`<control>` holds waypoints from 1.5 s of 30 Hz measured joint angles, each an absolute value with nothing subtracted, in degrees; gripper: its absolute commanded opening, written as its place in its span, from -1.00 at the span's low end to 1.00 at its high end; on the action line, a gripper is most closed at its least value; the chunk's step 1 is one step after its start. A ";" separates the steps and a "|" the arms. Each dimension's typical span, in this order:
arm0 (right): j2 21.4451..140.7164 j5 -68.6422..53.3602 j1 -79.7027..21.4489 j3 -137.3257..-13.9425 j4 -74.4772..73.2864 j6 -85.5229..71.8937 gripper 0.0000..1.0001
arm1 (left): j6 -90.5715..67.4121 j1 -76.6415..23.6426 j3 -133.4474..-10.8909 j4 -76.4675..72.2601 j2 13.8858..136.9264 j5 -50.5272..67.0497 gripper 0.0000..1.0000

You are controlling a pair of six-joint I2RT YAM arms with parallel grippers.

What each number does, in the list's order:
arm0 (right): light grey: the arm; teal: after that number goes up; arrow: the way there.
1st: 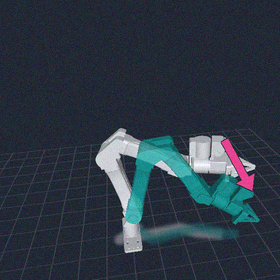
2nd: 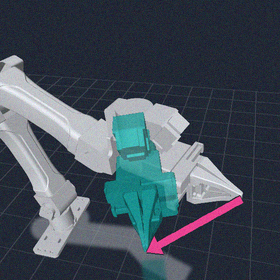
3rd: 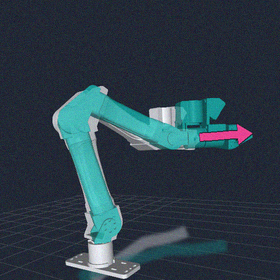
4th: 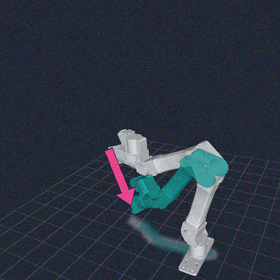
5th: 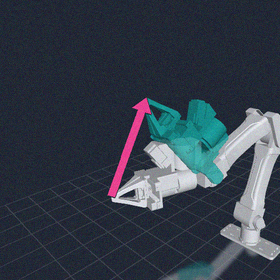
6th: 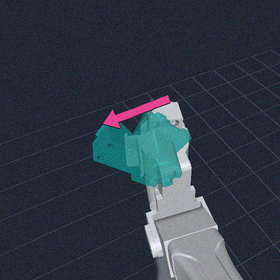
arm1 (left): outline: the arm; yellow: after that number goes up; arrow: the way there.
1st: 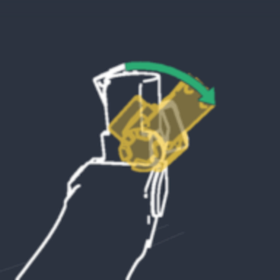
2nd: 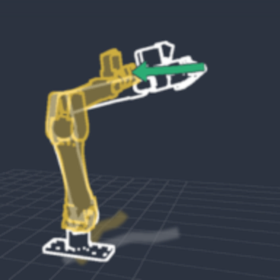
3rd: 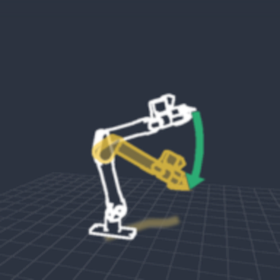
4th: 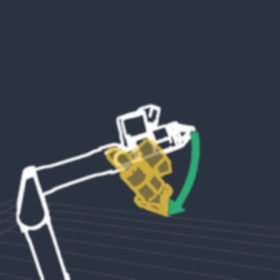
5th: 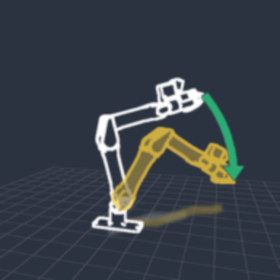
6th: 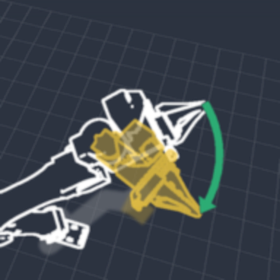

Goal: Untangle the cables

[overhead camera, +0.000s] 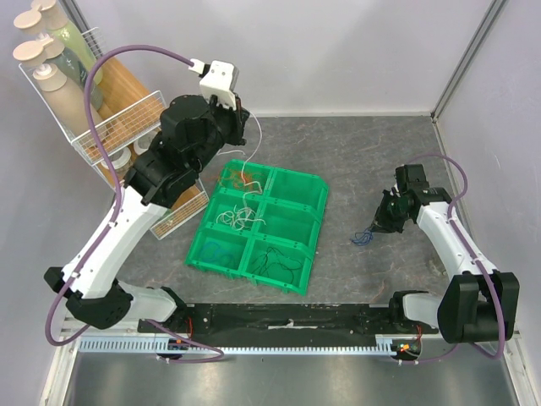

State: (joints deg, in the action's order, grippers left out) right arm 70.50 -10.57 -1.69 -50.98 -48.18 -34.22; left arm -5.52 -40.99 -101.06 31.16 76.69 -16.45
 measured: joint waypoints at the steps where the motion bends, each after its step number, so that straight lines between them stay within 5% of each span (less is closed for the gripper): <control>1: 70.50 -10.61 -1.69 -50.96 -48.16 -34.24 -1.00 | -5.21 -40.75 -101.03 31.16 76.73 -16.45 -0.96; 28: 70.39 -11.77 -1.69 -50.22 -48.12 -34.24 -1.00 | -12.16 -38.22 -70.37 30.02 74.00 -16.71 -0.96; 45: 69.45 -10.63 -1.69 -50.17 -49.25 -32.93 -1.00 | -26.04 -29.58 -67.55 33.74 84.75 -14.55 -0.96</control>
State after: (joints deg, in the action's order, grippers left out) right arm 69.45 -10.63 -1.69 -50.17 -49.25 -32.93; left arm -26.04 -29.58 -67.55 33.74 84.75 -14.55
